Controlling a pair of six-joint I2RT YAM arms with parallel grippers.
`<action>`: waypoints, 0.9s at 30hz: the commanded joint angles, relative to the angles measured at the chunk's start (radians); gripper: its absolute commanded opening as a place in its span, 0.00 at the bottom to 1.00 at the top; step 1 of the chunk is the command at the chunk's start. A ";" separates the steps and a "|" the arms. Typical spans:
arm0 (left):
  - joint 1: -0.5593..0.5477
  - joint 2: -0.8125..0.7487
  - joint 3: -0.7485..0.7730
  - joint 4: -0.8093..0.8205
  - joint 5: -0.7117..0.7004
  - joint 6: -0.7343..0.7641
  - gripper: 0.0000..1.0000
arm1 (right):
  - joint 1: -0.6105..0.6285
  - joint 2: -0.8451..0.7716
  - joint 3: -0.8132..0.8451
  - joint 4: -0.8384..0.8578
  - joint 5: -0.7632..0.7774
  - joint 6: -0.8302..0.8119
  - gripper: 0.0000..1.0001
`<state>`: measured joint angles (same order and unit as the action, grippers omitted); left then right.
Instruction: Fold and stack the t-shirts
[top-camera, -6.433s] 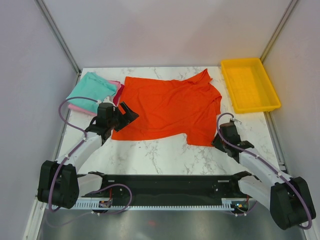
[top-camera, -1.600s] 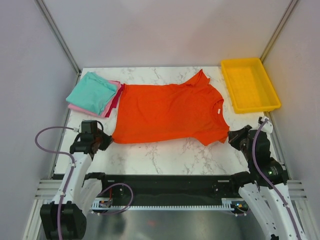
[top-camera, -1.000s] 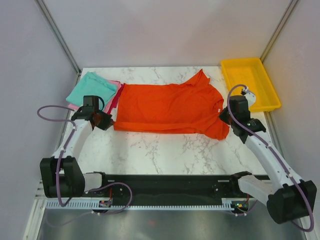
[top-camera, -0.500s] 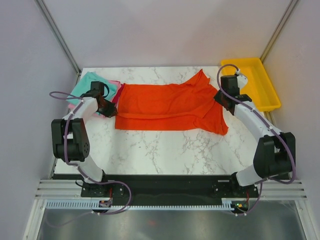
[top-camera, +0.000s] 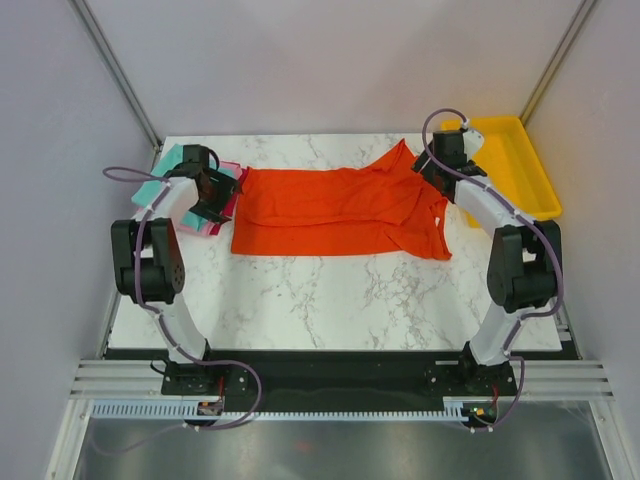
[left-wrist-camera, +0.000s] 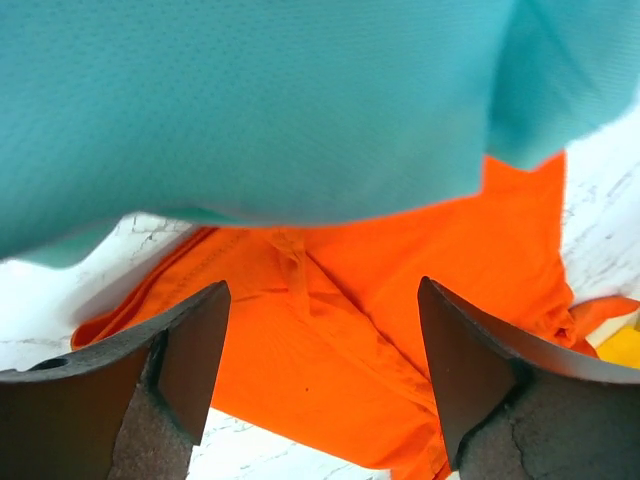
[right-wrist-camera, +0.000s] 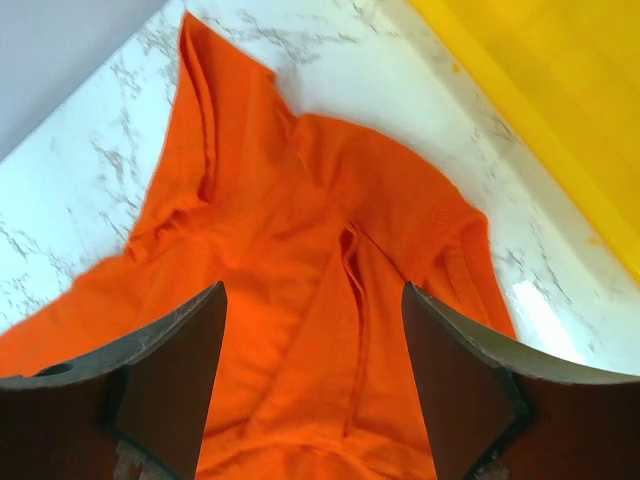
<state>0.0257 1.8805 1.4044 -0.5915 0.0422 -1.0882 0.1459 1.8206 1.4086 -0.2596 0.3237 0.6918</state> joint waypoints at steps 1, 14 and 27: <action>-0.013 -0.145 -0.024 0.025 -0.034 -0.013 0.83 | -0.003 -0.140 -0.113 0.092 0.012 -0.002 0.79; -0.066 -0.593 -0.576 0.174 0.025 0.030 0.67 | -0.006 -0.691 -0.849 0.281 -0.195 0.067 0.63; -0.063 -0.538 -0.837 0.476 0.103 0.053 0.63 | -0.006 -0.562 -0.990 0.470 -0.235 0.103 0.63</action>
<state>-0.0380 1.2888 0.5690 -0.2409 0.1078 -1.0683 0.1436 1.1965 0.3710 0.1253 0.0658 0.7975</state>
